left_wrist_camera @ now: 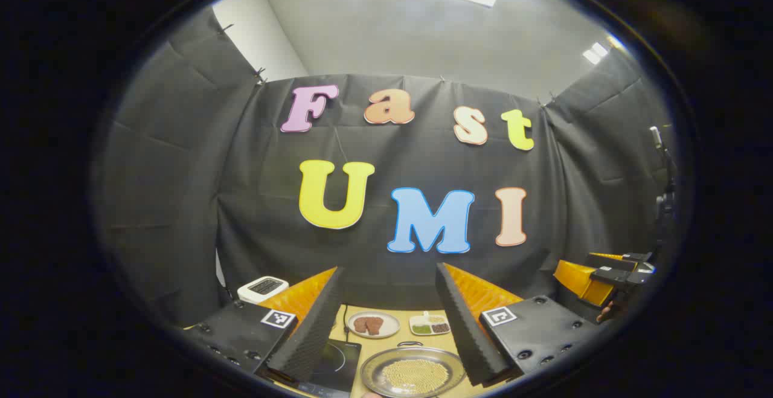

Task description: First push the handle of the pot to place it horizontally, then grasp the pot with both hands and set it on the induction cooktop.

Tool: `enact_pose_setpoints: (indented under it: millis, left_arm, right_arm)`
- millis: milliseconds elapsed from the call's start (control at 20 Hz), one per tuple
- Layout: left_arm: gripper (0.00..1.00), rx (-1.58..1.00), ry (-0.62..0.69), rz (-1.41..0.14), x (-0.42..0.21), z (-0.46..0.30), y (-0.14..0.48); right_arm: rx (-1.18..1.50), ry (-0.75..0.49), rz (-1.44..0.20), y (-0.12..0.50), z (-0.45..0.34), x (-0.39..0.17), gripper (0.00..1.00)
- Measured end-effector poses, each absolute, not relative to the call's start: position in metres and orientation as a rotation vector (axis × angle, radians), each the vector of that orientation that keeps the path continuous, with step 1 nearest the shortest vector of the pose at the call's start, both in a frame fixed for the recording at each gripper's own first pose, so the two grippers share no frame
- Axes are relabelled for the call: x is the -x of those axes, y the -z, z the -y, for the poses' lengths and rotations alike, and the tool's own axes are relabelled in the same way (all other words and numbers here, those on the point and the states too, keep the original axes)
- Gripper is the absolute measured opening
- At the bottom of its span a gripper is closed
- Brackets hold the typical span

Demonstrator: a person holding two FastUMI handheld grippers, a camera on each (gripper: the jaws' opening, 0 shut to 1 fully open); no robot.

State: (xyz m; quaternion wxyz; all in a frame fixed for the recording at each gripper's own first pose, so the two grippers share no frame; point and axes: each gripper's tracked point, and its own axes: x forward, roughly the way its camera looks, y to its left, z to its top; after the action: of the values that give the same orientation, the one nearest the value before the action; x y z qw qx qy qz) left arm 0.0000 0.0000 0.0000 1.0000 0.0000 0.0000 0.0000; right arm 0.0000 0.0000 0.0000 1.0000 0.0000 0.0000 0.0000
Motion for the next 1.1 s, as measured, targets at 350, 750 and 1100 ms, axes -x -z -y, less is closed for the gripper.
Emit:
enact_pose_setpoints:
  millis: [350, 750, 1100]
  left_arm:
    - [0.96, -0.016, 0.007, 0.008, -0.004, 0.002, -0.003]
    - [0.94, -0.016, 0.02, 0.01, -0.014, 0.012, -0.001]
    - [0.94, -0.026, 0.028, 0.026, -0.021, 0.012, -0.006]
  right_arm:
    - [0.003, -0.007, -0.002, 0.004, 0.0, -0.006, 0.96]
    - [-0.003, -0.012, -0.015, 0.011, 0.007, -0.02, 0.96]
    - [-0.003, 0.003, -0.027, 0.017, 0.011, -0.028, 0.96]
